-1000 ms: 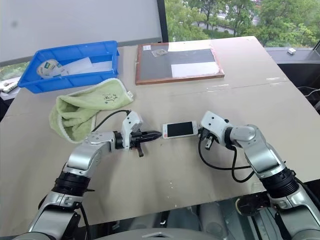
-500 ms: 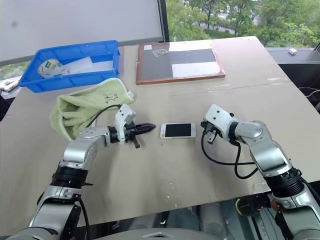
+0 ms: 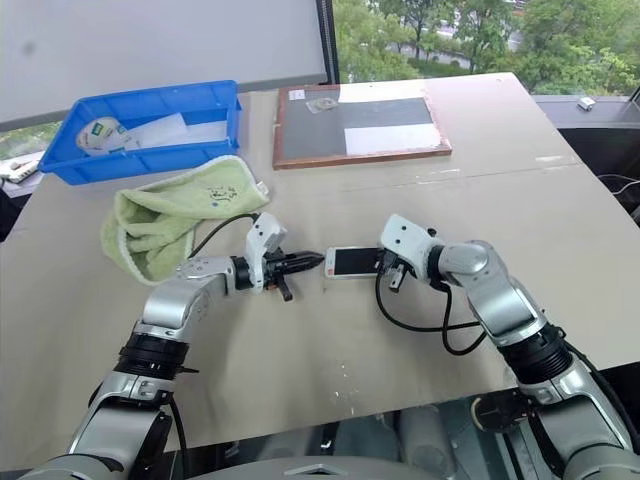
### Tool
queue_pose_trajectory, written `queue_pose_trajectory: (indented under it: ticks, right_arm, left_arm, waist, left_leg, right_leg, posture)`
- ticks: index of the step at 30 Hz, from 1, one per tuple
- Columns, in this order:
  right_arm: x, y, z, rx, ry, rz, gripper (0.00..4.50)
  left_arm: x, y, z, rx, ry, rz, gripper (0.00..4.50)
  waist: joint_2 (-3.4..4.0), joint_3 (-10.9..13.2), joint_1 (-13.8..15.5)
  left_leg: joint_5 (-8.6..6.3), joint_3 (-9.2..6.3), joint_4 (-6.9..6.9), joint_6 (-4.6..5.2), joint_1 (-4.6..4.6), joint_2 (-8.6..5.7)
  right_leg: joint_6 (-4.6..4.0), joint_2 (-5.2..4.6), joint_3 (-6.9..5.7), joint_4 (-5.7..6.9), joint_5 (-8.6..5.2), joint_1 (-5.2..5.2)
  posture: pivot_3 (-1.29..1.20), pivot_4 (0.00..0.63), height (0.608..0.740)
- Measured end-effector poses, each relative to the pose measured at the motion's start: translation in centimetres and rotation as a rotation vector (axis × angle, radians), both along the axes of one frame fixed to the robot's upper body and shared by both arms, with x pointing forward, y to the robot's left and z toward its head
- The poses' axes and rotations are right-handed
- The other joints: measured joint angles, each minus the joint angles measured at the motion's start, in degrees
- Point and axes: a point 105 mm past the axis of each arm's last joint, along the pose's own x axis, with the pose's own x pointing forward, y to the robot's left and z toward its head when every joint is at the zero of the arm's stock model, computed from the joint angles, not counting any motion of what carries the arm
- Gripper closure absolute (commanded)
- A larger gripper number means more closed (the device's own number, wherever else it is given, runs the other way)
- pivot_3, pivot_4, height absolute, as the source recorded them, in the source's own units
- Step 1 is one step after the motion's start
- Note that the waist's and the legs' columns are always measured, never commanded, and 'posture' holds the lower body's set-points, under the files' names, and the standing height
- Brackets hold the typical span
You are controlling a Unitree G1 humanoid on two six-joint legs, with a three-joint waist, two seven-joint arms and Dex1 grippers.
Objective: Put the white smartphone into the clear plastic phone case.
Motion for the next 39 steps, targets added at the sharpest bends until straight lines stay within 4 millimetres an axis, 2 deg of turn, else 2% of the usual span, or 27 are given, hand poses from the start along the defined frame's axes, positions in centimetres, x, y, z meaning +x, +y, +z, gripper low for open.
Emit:
queue_pose_trajectory:
  ticks: [4, 9, 13, 15, 20, 24, 35, 39]
  right_arm:
    - [0.2, -0.1, 0.5, 0.033, -0.006, -0.012, 4.5]
    - [-0.3, -1.3, 2.5, 0.144, -0.033, -0.047, 4.5]
    - [-1.7, -1.6, 2.9, 0.21, 0.0, -0.041, 4.5]
    - [-2.2, -2.0, 3.1, 0.23, 0.008, -0.044, 4.5]
    - [-2.5, -3.3, 3.3, 0.229, 0.009, -0.076, 4.5]
    - [-2.4, -3.7, 3.1, 0.223, 0.007, -0.109, 4.5]
    - [-2.4, -4.2, 3.3, 0.202, -0.023, -0.155, 4.5]
    - [-2.2, -4.4, 2.6, 0.173, -0.004, -0.165, 4.5]
  left_arm:
    - [0.1, 0.3, 0.2, -0.004, -0.009, 0.011, 4.42]
    - [0.5, 1.4, 2.4, -0.105, -0.052, 0.045, 4.42]
    - [0.0, 0.2, 3.9, -0.153, -0.07, -0.026, 4.42]
    - [-0.2, -1.2, 4.2, -0.157, -0.076, -0.085, 4.42]
    - [-0.8, -4.3, 2.4, -0.079, -0.058, -0.212, 4.42]
    - [-0.2, -5.4, 1.0, -0.027, -0.054, -0.24, 4.42]
    - [0.5, -5.4, 0.6, 0.042, -0.101, -0.265, 4.42]
    - [0.4, -5.3, 0.6, 0.043, -0.101, -0.269, 4.42]
  waist:
    - [0.0, 0.01, -0.04]
    - [-0.01, 0.01, -0.01]
    - [-0.01, 0.01, 0.04]
    - [-0.01, 0.01, 0.07]
    - [-0.01, 0.01, -0.07]
    - [-0.02, 0.01, -0.13]
    - [-0.02, 0.01, -0.02]
    - [-0.03, 0.01, -0.03]
  left_leg:
    - [0.0, 0.0, -0.01, 0.0, -0.01, 0.01]
    - [0.0, -0.2, -0.02, 0.0, -0.03, 0.03]
    - [0.0, -0.17, 0.0, 0.0, -0.05, 0.0]
    - [0.0, -0.12, 0.0, 0.0, -0.04, 0.0]
    - [0.0, 0.11, 0.0, 0.0, -0.03, -0.03]
    - [0.0, 0.11, 0.0, 0.0, -0.03, -0.04]
    - [0.0, 0.09, 0.01, 0.01, -0.01, -0.02]
    - [0.0, 0.11, 0.01, 0.01, 0.0, -0.02]
  right_leg:
    - [0.0, 0.01, -0.01, 0.0, 0.0, -0.01]
    - [0.0, 0.0, -0.01, 0.0, 0.0, -0.02]
    - [0.0, -0.02, -0.01, -0.01, 0.0, -0.01]
    - [0.0, -0.01, -0.02, -0.01, 0.0, 0.0]
    - [0.0, 0.01, -0.01, -0.01, 0.0, 0.0]
    - [0.01, 0.03, -0.01, 0.0, -0.01, 0.0]
    - [0.02, 0.0, -0.01, 0.0, -0.01, 0.02]
    - [0.03, 0.01, -0.01, 0.0, -0.01, 0.03]
  posture:
    - [0.0, 0.15, 0.74]
    - [0.0, 0.15, 0.74]
    - [0.0, 0.15, 0.74]
    - [0.0, 0.15, 0.74]
    - [0.0, 0.15, 0.74]
    - [0.0, 0.15, 0.74]
    - [0.0, 0.15, 0.74]
    - [0.0, 0.15, 0.74]
